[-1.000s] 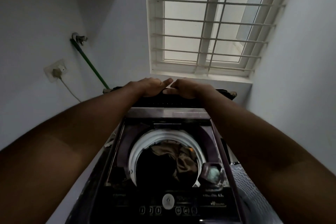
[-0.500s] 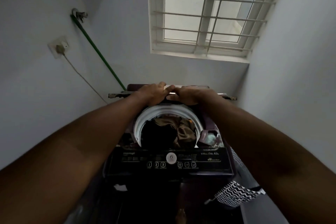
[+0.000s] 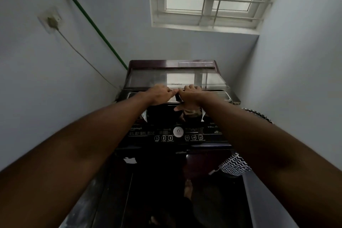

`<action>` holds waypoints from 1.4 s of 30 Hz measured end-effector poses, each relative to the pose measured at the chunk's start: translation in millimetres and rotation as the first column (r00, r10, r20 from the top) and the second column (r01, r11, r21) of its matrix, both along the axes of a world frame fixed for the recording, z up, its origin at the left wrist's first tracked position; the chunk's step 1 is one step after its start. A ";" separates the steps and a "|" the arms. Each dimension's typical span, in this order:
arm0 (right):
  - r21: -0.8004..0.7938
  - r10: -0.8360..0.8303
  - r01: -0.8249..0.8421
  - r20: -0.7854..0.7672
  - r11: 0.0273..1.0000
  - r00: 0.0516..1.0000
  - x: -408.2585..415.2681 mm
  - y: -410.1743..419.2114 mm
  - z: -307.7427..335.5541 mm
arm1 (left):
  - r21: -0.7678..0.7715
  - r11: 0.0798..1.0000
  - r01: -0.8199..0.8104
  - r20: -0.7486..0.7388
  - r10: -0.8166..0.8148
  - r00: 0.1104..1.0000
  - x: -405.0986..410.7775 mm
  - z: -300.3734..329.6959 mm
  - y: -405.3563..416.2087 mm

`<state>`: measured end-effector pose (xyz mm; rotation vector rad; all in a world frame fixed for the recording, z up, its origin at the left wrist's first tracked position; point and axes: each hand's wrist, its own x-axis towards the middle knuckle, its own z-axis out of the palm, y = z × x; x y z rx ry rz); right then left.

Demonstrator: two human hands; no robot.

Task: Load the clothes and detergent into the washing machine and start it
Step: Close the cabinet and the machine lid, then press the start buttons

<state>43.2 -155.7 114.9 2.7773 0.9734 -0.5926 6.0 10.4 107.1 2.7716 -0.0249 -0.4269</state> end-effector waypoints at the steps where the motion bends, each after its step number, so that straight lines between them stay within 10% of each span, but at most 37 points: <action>1: 0.006 -0.002 0.002 0.005 1.000 1.000 -1.0 0.0 -7.7 | 0.012 1.000 0.016 -0.018 -0.016 1.000 -1.8 -6.0 0.1; 28: -0.002 -0.124 0.125 -0.078 0.992 0.989 2.6 2.2 -76.2 | -0.066 0.996 -0.060 0.046 0.063 0.997 -19.9 -77.0 0.7; 37: -0.049 -0.127 0.120 -0.210 0.992 0.969 20.3 16.7 -65.7 | -0.420 0.859 -0.293 -0.078 0.287 0.955 -15.8 -93.6 8.2; 42: 0.284 0.025 0.007 -0.110 0.959 0.994 36.3 46.8 -23.0 | -0.494 0.781 -0.382 0.141 0.505 0.851 0.8 -64.9 31.2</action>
